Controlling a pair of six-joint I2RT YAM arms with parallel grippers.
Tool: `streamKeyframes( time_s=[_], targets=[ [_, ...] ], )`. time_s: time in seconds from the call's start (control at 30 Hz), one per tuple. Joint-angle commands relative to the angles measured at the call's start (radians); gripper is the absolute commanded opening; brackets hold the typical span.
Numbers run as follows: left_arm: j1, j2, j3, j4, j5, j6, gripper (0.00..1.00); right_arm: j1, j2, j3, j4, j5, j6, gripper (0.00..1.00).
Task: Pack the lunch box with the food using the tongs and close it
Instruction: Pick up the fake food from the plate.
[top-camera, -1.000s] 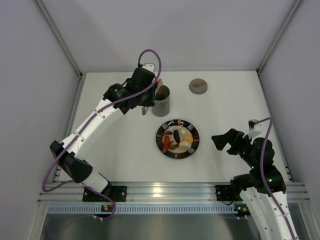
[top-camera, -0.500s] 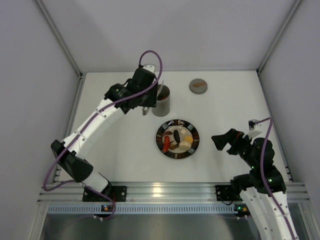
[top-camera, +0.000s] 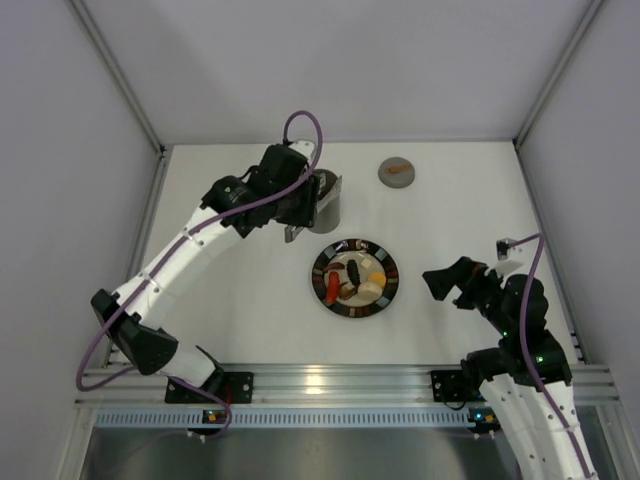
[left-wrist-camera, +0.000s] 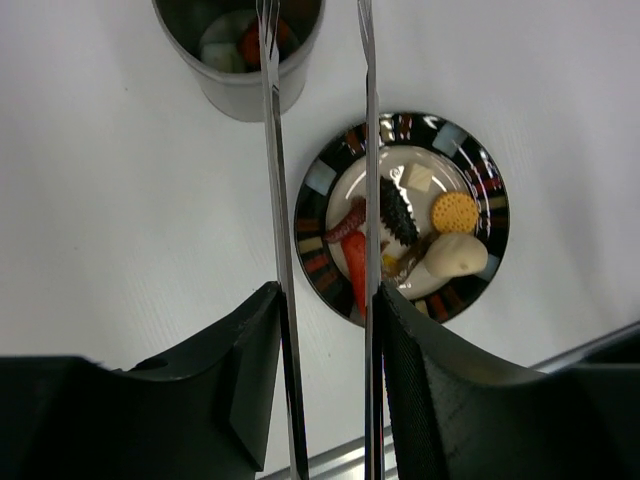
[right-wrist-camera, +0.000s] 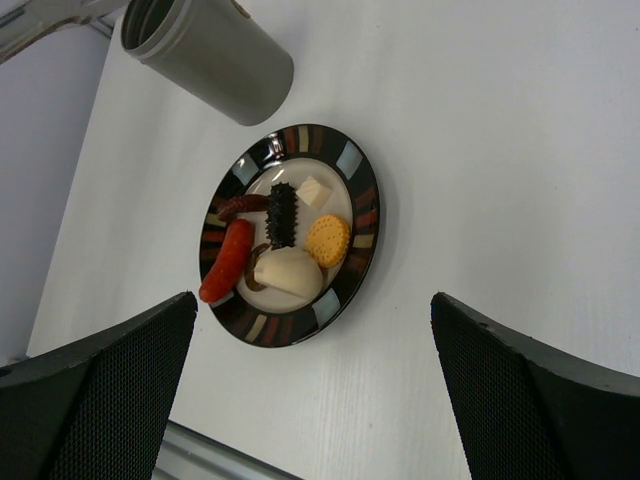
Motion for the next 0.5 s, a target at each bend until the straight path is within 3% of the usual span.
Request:
streamKeyframes(
  time_s=[0.0, 0.27, 0.47],
  targets=[
    [-0.038, -0.114, -0.052, -0.029, 0.064, 0.012, 0.47, -0.011, 0.013, 0.023, 0.017, 0.001, -0.004, 0.99],
    [-0.205, -0.244, -0.234, -0.076, -0.007, -0.044, 0.48, -0.011, 0.018, 0.010, 0.037, -0.012, 0.007, 1.00],
    [-0.259, -0.260, -0.375, -0.064, -0.048, -0.074, 0.48, -0.011, 0.007, 0.001, 0.037, -0.012, 0.013, 1.00]
  ],
)
